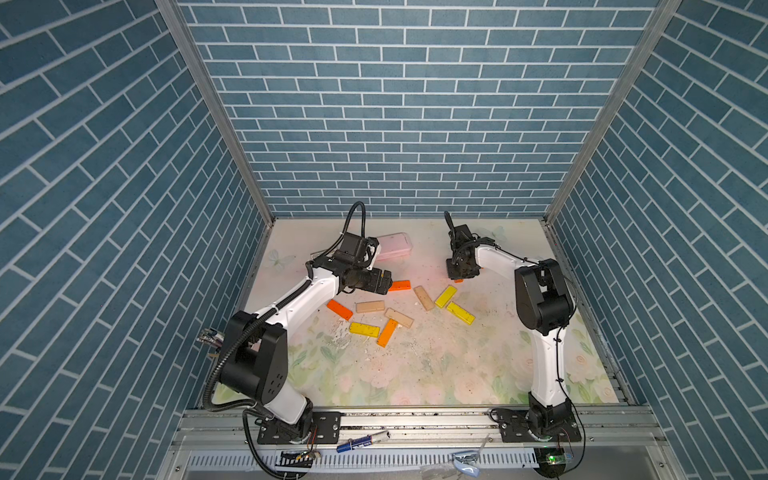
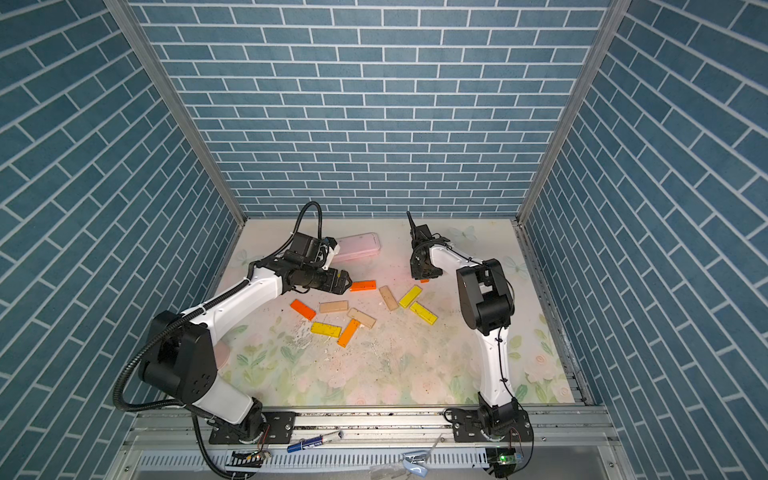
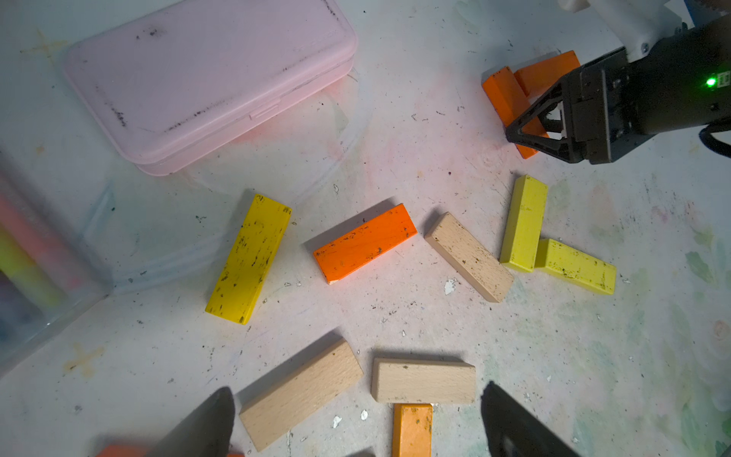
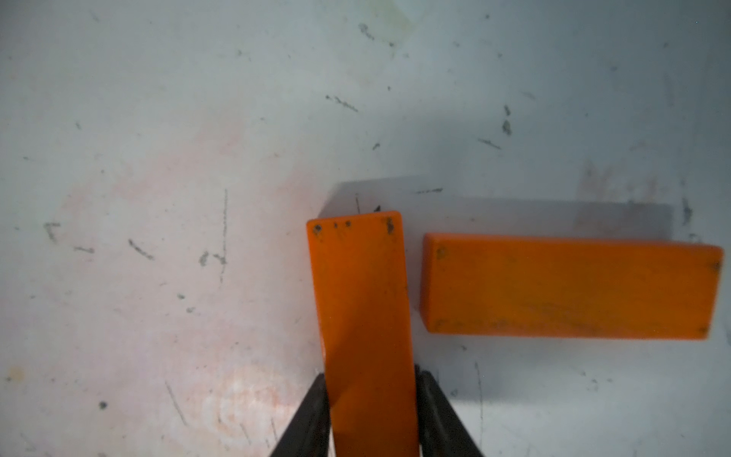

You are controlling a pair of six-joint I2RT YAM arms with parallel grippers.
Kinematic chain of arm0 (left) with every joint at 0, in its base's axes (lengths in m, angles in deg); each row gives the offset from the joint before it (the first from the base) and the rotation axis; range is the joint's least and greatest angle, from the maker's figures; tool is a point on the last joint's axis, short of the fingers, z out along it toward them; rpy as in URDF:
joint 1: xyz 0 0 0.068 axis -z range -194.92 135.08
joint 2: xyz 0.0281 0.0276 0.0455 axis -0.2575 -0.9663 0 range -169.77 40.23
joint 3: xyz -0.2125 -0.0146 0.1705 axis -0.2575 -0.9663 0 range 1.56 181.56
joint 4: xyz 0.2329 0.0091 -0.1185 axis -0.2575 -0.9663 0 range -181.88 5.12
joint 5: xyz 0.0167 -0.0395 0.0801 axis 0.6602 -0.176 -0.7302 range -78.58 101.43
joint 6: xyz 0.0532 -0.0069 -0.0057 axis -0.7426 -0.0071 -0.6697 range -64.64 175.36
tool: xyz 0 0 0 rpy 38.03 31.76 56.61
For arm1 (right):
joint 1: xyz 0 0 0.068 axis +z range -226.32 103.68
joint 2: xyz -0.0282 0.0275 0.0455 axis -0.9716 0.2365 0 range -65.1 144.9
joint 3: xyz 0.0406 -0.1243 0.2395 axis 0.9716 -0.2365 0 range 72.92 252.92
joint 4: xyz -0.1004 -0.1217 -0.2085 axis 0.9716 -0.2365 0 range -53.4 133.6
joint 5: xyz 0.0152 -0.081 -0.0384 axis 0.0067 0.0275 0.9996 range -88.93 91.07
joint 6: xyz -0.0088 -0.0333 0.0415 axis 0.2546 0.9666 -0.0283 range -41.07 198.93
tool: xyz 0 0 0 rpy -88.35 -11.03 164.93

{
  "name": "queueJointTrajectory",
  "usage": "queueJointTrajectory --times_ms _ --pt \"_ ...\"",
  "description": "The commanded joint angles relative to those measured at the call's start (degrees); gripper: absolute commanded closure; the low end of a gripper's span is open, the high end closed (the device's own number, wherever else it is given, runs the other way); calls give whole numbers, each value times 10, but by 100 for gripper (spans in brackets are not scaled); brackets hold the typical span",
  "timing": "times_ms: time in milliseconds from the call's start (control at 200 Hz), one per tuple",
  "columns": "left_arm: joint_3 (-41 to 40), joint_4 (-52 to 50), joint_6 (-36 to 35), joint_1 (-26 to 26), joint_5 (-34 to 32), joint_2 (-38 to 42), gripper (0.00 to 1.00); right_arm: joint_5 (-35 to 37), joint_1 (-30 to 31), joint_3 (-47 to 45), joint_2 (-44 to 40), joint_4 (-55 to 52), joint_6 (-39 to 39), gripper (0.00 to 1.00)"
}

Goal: Assemble the number 6 with building blocks
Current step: Assemble the building block at the center of the board.

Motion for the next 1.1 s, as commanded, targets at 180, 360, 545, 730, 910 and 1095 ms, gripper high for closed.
queueJointTrajectory --times_ms 180,360,545,730,910,1095 --pt "9 -2 3 3 5 1 2 6 -1 -2 8 -12 -45 71" --pt "9 -1 4 3 7 4 2 5 -1 -12 8 -8 -56 71" --pt "8 -2 4 4 7 7 2 10 0 -16 7 -9 -60 71" --pt "9 -2 2 3 3 6 2 27 -1 34 -15 -44 -20 47" --pt "11 -7 1 4 -3 10 2 29 0 90 -77 -90 10 34" --pt "7 -7 -1 4 -8 19 2 -8 11 -74 -197 -13 -48 34"
